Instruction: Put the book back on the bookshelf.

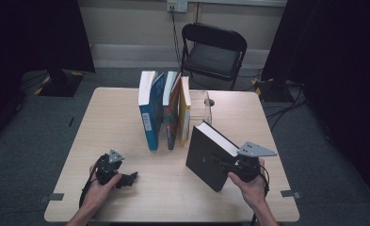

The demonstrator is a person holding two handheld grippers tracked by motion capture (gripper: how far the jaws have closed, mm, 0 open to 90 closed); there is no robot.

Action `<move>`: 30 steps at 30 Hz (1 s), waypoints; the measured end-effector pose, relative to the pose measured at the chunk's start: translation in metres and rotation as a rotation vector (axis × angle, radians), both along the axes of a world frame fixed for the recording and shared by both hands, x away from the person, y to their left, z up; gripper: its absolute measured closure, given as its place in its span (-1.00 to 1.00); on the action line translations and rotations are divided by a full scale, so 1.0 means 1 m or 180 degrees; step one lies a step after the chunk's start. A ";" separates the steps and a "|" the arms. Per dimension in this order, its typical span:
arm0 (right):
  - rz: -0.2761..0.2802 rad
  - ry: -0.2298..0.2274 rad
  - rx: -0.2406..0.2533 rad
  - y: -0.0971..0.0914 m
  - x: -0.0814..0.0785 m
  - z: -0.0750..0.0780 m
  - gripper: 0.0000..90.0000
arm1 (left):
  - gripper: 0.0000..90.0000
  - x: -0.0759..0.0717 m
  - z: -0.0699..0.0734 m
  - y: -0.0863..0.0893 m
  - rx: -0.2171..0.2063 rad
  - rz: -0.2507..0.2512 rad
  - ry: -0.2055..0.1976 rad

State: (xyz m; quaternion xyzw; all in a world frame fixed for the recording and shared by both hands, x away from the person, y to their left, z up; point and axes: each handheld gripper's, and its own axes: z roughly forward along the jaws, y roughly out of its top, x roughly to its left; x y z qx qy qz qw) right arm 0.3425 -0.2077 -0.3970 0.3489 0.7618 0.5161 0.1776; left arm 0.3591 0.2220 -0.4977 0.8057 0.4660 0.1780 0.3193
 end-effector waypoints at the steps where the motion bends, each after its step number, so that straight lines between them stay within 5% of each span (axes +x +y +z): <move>1: -0.0024 -0.0001 0.0002 -0.001 0.003 0.000 0.16 | -0.97 0.000 0.000 0.000 0.0011 0.0020 -0.0002; 5: -0.0095 0.0010 -0.0006 0.000 0.011 0.001 0.16 | -1.00 -0.001 -0.005 -0.001 -0.0079 0.0073 -0.0119; 18: -0.0346 -0.0013 -0.0008 0.009 0.040 0.000 0.16 | -1.00 0.000 -0.004 -0.001 -0.0072 0.0082 -0.0124; 30: -0.0466 -0.0007 -0.0029 0.010 0.049 0.000 0.15 | -1.00 0.000 -0.005 -0.001 -0.0078 0.0087 -0.0127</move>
